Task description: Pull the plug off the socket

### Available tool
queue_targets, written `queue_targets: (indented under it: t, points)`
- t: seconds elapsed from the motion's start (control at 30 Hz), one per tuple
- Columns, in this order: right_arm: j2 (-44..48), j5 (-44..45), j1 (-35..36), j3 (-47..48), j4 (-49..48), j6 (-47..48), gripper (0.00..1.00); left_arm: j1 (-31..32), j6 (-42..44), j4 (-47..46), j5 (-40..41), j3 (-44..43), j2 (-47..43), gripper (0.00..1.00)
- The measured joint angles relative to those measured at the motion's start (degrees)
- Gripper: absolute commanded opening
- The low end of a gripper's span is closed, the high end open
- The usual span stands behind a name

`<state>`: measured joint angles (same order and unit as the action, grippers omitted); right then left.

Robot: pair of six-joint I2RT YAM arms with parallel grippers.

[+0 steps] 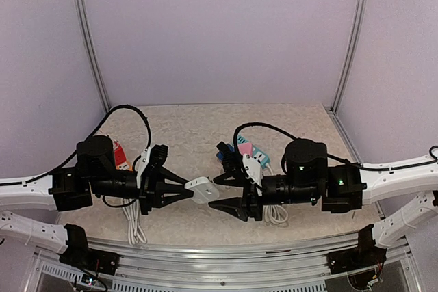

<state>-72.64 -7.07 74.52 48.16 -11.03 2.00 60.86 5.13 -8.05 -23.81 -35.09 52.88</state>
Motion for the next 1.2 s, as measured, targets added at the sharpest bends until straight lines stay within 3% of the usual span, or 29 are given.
queue_targets:
  t: [0.3, 0.7, 1.2]
  points:
    - [0.85, 0.17, 0.0, 0.09, -0.87, 0.28, 0.54, 0.0, 0.31, -0.04, -0.11, 0.0, 0.13, 0.0]
    - [-2.12, -2.54, 0.0, 0.98, -3.32, -0.24, 0.29, 0.0, 0.28, -0.02, -0.85, 0.0, 0.15, 0.0]
    - [-4.79, -8.48, -0.35, 1.44, -6.4, -3.89, 0.16, 0.63, 0.59, 0.11, -3.43, 0.0, -0.11, 0.0]
